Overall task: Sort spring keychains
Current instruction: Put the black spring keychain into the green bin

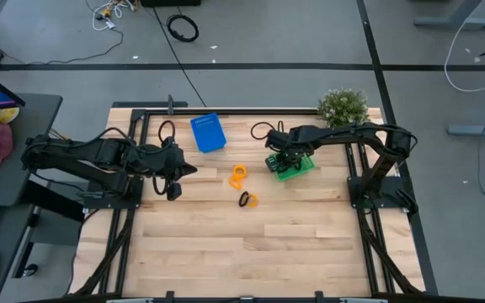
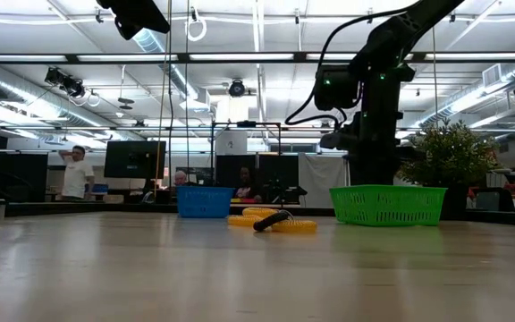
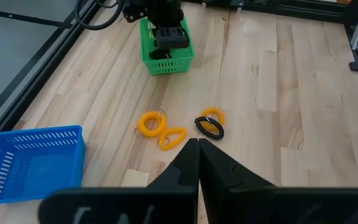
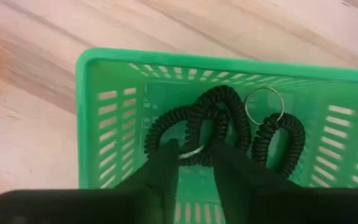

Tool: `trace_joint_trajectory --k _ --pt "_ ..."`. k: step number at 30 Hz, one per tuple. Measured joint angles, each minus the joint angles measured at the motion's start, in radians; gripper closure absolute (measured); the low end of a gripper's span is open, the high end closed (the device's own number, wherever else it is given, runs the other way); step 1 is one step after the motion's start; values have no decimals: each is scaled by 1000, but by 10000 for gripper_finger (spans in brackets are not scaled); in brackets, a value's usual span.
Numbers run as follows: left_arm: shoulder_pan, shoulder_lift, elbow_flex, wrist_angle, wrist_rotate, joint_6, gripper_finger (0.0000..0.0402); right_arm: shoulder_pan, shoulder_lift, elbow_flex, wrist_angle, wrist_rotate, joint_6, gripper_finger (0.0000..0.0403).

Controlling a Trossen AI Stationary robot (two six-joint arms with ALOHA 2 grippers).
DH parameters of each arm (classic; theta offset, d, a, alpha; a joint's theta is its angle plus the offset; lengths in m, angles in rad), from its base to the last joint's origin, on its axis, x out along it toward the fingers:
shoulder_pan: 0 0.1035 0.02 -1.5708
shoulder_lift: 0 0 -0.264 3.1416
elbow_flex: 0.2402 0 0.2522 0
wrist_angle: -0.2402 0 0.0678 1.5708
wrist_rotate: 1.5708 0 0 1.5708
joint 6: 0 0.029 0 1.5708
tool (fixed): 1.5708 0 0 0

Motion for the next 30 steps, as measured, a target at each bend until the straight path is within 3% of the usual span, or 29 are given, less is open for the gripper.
trace_joint_trajectory --k 6,12,23,30 --pt "0 0 0 0 0 0 397 1 -30 0 -4 -34 -26 229" --pt "0 0 0 0 0 0 397 1 -163 1 -55 -39 -25 191" --pt "0 0 0 0 0 0 397 82 -546 2 -287 -46 103 191" --pt "0 0 0 0 0 1 397 127 -590 2 -342 -31 89 220"
